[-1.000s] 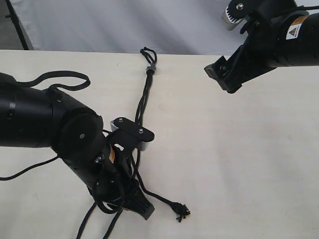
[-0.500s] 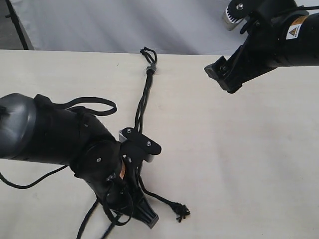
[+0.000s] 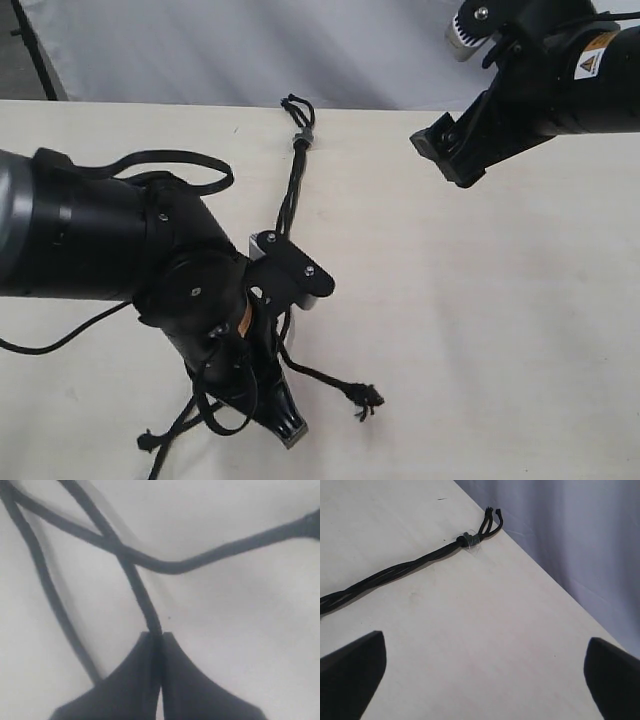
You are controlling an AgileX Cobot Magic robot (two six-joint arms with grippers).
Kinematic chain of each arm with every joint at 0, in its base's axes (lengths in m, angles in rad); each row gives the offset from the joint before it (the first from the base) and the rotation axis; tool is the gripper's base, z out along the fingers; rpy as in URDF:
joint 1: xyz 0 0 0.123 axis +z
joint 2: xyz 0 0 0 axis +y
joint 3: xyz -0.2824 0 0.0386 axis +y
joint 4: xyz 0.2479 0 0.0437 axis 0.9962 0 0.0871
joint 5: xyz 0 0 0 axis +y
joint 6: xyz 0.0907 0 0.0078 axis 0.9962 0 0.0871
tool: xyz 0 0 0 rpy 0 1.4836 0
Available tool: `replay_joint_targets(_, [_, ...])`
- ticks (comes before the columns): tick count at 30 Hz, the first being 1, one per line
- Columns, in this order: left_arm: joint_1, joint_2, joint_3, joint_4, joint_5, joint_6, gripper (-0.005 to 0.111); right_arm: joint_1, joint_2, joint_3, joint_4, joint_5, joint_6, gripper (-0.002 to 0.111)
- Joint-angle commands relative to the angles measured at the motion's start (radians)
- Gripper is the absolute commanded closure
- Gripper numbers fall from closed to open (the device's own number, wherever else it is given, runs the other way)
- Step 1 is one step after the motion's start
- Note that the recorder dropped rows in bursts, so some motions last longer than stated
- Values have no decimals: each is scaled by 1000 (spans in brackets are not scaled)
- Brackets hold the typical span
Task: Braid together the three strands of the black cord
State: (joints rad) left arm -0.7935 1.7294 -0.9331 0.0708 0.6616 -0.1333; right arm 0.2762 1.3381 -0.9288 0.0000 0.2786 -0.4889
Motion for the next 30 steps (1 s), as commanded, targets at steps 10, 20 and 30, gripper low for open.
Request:
replay_joint_targets(10, [53, 50, -5, 431, 23, -50, 107, -6, -8, 1, 0, 1, 3, 4])
replay_joint_targets(20, [130, 192, -5, 350, -31, -36, 107, -6, -8, 1, 0, 1, 3, 4])
replay_joint_targets(30, [-23, 176, -7, -130, 1, 238, 107, -6, -8, 1, 0, -3, 3, 4])
